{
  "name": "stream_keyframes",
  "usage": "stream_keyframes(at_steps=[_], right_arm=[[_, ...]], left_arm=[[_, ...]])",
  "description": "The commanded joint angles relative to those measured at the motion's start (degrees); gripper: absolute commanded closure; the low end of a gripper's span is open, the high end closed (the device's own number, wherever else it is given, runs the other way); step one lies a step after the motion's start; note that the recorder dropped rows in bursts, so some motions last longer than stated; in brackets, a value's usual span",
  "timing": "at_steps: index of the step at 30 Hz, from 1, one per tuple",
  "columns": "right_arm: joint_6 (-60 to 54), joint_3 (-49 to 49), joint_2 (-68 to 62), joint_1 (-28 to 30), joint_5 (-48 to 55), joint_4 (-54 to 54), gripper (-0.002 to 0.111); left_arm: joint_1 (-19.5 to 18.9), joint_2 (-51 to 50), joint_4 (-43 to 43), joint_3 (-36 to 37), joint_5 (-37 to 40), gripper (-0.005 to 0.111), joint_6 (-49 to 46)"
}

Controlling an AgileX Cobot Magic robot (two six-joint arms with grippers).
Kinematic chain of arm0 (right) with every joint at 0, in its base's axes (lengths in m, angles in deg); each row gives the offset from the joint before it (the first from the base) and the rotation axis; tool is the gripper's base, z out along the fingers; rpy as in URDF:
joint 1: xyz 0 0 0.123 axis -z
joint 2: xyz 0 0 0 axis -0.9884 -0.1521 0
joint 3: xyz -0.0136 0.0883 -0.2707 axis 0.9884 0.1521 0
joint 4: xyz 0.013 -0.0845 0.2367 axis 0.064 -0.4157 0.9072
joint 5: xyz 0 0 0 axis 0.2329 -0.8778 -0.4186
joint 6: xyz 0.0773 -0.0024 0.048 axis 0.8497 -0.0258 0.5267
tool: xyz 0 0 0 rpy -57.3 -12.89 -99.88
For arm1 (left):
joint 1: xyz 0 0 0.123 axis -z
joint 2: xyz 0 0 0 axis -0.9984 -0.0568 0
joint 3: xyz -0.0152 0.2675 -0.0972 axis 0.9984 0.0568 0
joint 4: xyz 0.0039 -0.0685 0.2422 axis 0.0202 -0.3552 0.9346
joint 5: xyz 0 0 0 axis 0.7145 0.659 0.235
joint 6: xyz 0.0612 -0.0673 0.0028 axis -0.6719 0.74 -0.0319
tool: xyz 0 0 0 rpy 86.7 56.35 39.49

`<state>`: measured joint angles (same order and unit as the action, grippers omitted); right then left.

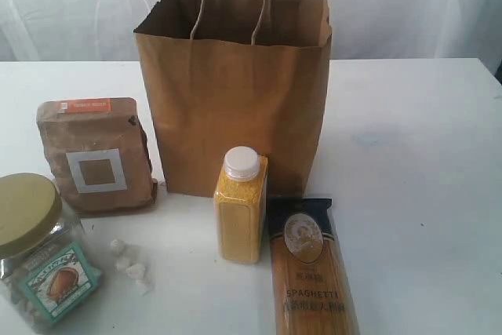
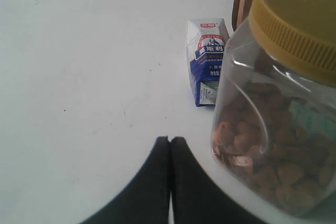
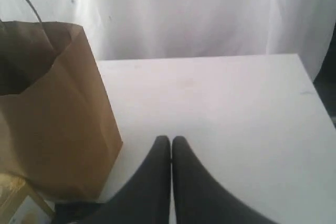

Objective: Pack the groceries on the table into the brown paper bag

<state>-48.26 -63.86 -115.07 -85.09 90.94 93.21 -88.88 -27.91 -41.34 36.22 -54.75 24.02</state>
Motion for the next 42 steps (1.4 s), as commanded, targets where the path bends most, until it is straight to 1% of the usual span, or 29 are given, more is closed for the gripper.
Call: stream_keyframes(at_steps=[1,3,6,7,9,12,16,19,21,23,26,28,33,38,42], right_arm=[[1.36,5.67,9.06,-2.15,2.54,0.05,0.108],[5.06,7.36,12.50,-2.82,6.86,-0.07,0.108],[12.71,7.82,16.46,-3.06,17.39,-1.07,0.108],[13.79,7.82,17.79,-3.06,19.32,-2.03,0.108],[13.90,7.82,20.10,-3.06,19.72,-4.47,0.108],[13.76,7.71,24.61,-3.06,13.94,-12.67,0.108],[13.76,7.71,31.01,-3.06,-2.44,-30.86,0.108],[13.76,8.47,35.52,-3.06,-8.80,-37.53,0.108],[14.53,10.34,35.55,-3.06,-9.67,-39.23,0.108],[14.67,11.82,35.55,-3.06,-9.06,-38.04,0.108],[14.67,14.83,35.55,-3.06,-9.54,-24.68,0.108],[14.67,17.02,35.55,-2.94,-9.90,-18.02,0.108],[13.50,22.40,35.55,-1.95,-6.70,-14.28,0.108],[10.55,29.59,35.55,1.30,-5.69,-8.76,0.108],[10.25,34.71,35.55,3.96,-6.15,-9.35,0.108]], left_arm=[[0.11,0.18,-0.32,0.21,0.11,0.107,0.03],[0.11,0.18,-0.32,0.21,0.11,0.107,0.03],[0.11,0.18,-0.32,0.21,0.11,0.107,0.03],[0.11,0.18,-0.32,0.21,0.11,0.107,0.03],[0.11,0.18,-0.32,0.21,0.11,0.107,0.03],[0.11,0.18,-0.32,0.21,0.11,0.107,0.03],[0.11,0.18,-0.32,0.21,0.11,0.107,0.03],[0.11,0.18,-0.32,0.21,0.11,0.107,0.03],[0.11,0.18,-0.32,0.21,0.11,0.107,0.03],[0.12,0.18,-0.32,0.21,0.11,0.107,0.03],[0.12,0.18,-0.32,0.21,0.11,0.107,0.03],[0.12,0.18,-0.32,0.21,0.11,0.107,0.03],[0.12,0.18,-0.32,0.21,0.11,0.107,0.03],[0.12,0.18,-0.32,0.21,0.11,0.107,0.03],[0.12,0.18,-0.32,0.21,0.11,0.107,0.03]])
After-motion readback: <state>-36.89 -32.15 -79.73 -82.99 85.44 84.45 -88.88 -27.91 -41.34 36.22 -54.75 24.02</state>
